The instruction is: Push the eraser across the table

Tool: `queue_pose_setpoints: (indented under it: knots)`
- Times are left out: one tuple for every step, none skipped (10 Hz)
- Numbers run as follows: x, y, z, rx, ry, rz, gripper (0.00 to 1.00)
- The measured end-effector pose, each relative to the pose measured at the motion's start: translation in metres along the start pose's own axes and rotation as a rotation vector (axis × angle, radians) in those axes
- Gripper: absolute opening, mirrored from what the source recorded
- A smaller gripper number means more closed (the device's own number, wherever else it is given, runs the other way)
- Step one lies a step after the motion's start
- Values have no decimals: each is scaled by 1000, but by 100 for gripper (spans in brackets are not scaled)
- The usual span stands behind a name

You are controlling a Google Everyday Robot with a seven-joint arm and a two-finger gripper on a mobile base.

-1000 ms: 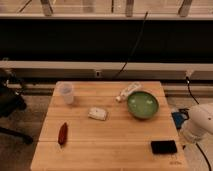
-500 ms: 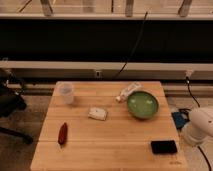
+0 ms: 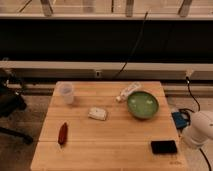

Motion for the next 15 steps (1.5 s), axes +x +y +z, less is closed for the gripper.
queue_pose_setpoints:
  knots:
    - [-2, 1, 2, 0, -4, -6, 0]
    - [-6, 1, 3, -2, -8, -12, 0]
    - [-7, 2, 4, -2, -10, -16, 0]
    - [-11, 3, 5, -2, -13, -22, 0]
    - [-13, 3, 5, -3, -16, -26, 0]
    - [-14, 4, 5, -4, -17, -28, 0]
    - [-18, 3, 6, -5, -20, -35, 0]
    - [-20, 3, 7, -6, -22, -40, 0]
    - [-24, 1, 8, -7, -24, -48, 0]
    - [-28, -1, 9, -8, -27, -56, 0]
    - [-33, -4, 10, -7, -30, -65, 0]
    - [-37, -6, 12, -8, -34, -72, 0]
    - [-41, -9, 13, -8, -38, -81, 0]
    - [-46, -11, 14, -7, -44, -90, 0]
    - [-53, -14, 15, -5, -52, -104, 0]
